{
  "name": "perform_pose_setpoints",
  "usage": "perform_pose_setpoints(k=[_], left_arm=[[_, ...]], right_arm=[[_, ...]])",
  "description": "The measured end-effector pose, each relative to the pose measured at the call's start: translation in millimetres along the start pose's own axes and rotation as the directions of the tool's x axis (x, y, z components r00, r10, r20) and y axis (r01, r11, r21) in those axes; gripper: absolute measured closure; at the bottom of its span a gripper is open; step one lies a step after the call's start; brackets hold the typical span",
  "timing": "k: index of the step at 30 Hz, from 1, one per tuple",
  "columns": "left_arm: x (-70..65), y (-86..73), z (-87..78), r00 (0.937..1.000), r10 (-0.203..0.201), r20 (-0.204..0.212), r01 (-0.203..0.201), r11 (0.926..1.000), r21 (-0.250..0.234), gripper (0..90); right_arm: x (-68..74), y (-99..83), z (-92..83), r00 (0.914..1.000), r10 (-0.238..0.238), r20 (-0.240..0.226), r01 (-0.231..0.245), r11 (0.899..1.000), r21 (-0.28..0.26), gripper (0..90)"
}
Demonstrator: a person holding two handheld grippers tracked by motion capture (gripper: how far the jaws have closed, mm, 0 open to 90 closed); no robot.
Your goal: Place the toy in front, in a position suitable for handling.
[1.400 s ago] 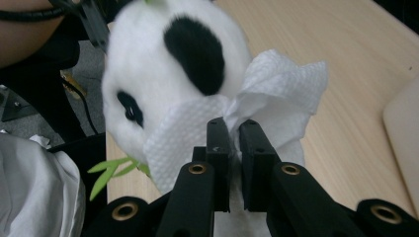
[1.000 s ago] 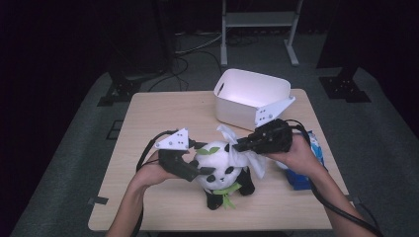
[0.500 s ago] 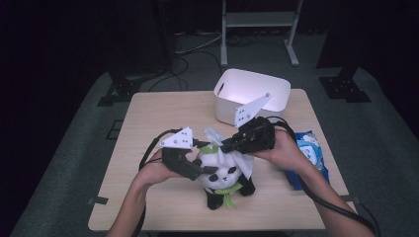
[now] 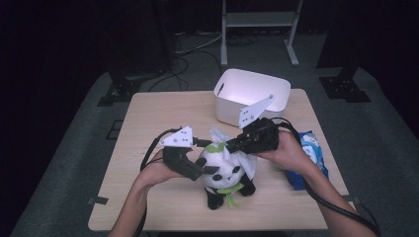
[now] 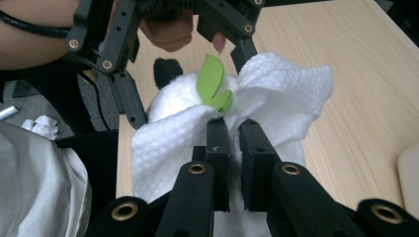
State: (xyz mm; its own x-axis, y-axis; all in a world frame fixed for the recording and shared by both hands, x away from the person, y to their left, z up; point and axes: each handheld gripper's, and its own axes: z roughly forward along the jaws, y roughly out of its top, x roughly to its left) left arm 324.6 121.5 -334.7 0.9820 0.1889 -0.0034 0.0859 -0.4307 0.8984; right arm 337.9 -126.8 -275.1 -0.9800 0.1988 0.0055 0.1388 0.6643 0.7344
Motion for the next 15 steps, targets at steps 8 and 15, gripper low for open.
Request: perform_pose_setpoints(k=[8, 15], left_arm=[[2.1, -5.2, 0.2, 0.9999, -0.014, -0.007, 0.014, 0.9994, 0.031, 15.2], [3.9, -8.9, 9.3, 0.9997, -0.026, -0.004, 0.026, 0.9987, 0.043, 12.7]], right_arm=[[-4.0, -5.4, -4.4, 0.9995, 0.017, 0.027, -0.017, 1.0, 0.0, 83.4], [-6.5, -8.5, -9.6, 0.9984, 0.027, 0.05, -0.026, 1.0, -0.004, 83.3]])
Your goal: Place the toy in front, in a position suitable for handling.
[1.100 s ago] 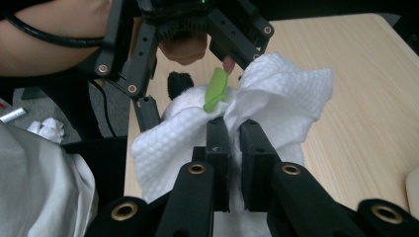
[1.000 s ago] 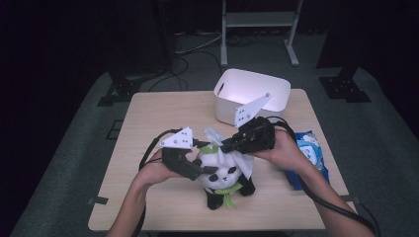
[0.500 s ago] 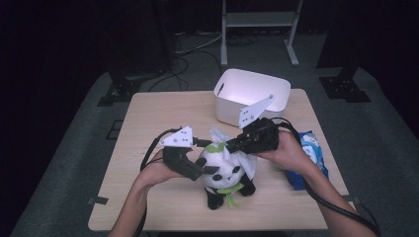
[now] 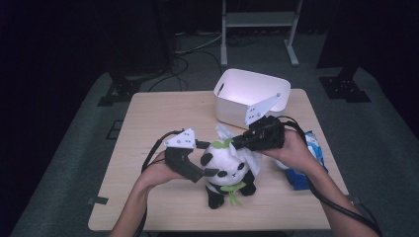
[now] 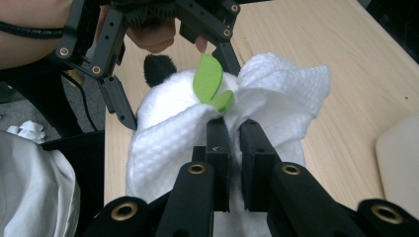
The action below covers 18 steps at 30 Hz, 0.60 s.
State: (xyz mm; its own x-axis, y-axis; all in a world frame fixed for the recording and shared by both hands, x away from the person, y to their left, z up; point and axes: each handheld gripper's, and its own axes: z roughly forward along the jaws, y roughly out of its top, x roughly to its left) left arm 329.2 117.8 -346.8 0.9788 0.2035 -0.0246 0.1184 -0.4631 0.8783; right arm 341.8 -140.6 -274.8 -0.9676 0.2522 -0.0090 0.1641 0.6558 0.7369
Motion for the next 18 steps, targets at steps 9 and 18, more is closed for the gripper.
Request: perform_pose_setpoints(k=[9, 18], left_arm=[[-2.8, 3.2, 5.5, 0.9999, 0.01, 0.012, -0.01, 0.9999, 0.004, 13.4], [-2.6, 3.7, 6.4, 0.9998, 0.014, 0.016, -0.014, 0.9999, 0.007, 13.5]], right_arm=[[7.8, 11.6, -0.9, 0.9992, -0.04, -0.001, 0.04, 0.999, 0.003, 83.3], [15.6, 28.5, 6.1, 0.9965, -0.082, -0.015, 0.082, 0.996, 0.02, 83.3]])
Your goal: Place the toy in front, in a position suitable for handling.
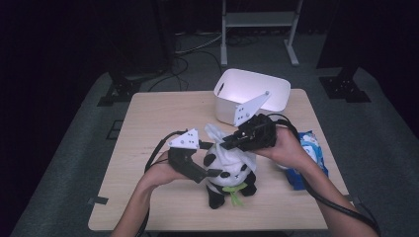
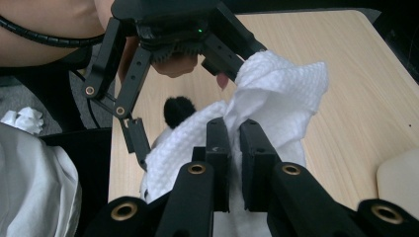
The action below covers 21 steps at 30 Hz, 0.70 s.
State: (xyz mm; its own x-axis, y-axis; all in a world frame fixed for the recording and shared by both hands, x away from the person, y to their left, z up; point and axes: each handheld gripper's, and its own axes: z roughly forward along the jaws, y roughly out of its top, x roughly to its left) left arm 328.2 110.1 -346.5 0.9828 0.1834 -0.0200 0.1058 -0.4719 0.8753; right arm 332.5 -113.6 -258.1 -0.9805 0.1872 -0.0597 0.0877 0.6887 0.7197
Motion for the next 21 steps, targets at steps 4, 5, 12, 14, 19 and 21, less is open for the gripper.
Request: perform_pose_setpoints(k=[4, 5, 12, 14, 19, 21], left_arm=[[0.3, 0.1, 0.2, 1.0, -0.001, 0.0, 0.001, 1.0, 0.001, 13.5], [0.3, 0.2, 0.3, 1.0, -0.002, 0.0, 0.002, 1.0, 0.0, 13.5], [0.7, 1.7, 2.2, 1.0, -0.002, 0.003, 0.002, 1.0, 0.001, 13.4], [0.8, 1.4, 2.6, 1.0, -0.003, 0.005, 0.003, 1.0, -0.002, 13.4], [1.1, 1.4, 5.0, 0.9999, -0.013, 0.002, 0.013, 0.9999, -0.009, 12.2], [1.1, 0.5, 5.7, 1.0, -0.008, -0.002, 0.008, 1.0, 0.006, 12.0]], right_arm=[[2.5, 5.4, 4.4, 0.9999, -0.016, -0.005, 0.016, 1.0, 0.013, 83.3], [3.2, 7.0, 5.1, 0.9998, -0.014, -0.012, 0.014, 1.0, 0.011, 83.3], [6.0, 14.3, 12.1, 0.9989, -0.042, -0.022, 0.042, 0.999, 0.035, 83.1], [6.0, 14.0, 13.6, 0.9989, -0.044, -0.015, 0.044, 0.997, 0.056, 83.2], [3.9, 8.4, 11.0, 0.9993, -0.036, 0.006, 0.036, 0.996, 0.081, 83.3], [1.7, 4.1, 8.2, 0.9991, -0.034, 0.027, 0.031, 0.996, 0.085, 83.3]])
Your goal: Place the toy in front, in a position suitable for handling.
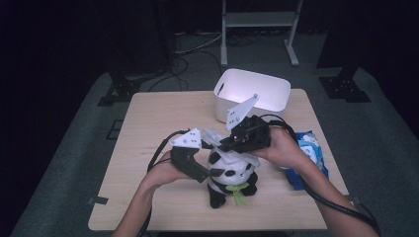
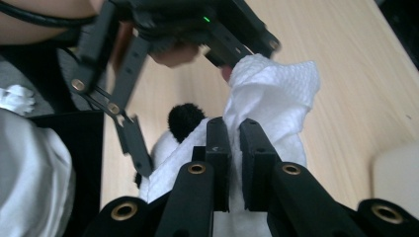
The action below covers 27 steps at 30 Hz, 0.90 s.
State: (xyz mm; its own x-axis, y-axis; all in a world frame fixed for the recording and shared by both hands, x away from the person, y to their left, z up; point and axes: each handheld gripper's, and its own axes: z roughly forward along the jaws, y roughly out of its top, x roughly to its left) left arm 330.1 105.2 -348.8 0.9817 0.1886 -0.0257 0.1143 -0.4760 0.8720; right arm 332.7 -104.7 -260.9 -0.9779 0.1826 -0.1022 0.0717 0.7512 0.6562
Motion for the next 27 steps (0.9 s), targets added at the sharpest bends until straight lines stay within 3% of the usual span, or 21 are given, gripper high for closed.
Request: perform_pose_setpoints(k=[10, 13, 15, 21, 24, 27], left_arm=[[0.2, -6.4, 24.4, 0.9999, -0.002, -0.01, 0.002, 0.9995, 0.032, 6.4], [0.5, -7.2, 29.3, 0.9999, -0.004, -0.01, 0.005, 0.9999, 0.016, 7.1], [0.2, -7.2, 28.5, 1.0, 0.002, -0.003, -0.002, 1.0, 0.009, 12.3], [1.8, -8.8, 29.2, 1.0, -0.004, 0.003, 0.004, 0.9999, -0.013, 13.5], [1.8, -8.4, 29.5, 1.0, -0.008, -0.005, 0.008, 0.9999, -0.006, 13.0], [2.1, -9.6, 30.3, 0.9998, -0.017, -0.013, 0.017, 0.9999, 0.0, 10.1]], right_arm=[[-10.3, -23.5, -15.4, 0.9971, 0.068, 0.034, -0.067, 0.997, -0.038, 83.2], [-10.2, -24.3, -17.8, 0.9971, 0.068, 0.033, -0.067, 0.997, -0.047, 83.2], [-8.2, -22.2, -19.5, 0.9975, 0.057, 0.041, -0.055, 0.997, -0.046, 83.2], [-2.9, -11.7, -19.2, 0.9992, 0.038, 0.007, -0.038, 0.997, -0.072, 83.3], [-1.0, -8.8, -11.7, 0.9991, 0.016, 0.039, -0.016, 1.0, -0.014, 83.3], [-5.4, -14.8, -7.6, 0.998, 0.03, 0.055, -0.031, 0.999, 0.014, 83.4]])
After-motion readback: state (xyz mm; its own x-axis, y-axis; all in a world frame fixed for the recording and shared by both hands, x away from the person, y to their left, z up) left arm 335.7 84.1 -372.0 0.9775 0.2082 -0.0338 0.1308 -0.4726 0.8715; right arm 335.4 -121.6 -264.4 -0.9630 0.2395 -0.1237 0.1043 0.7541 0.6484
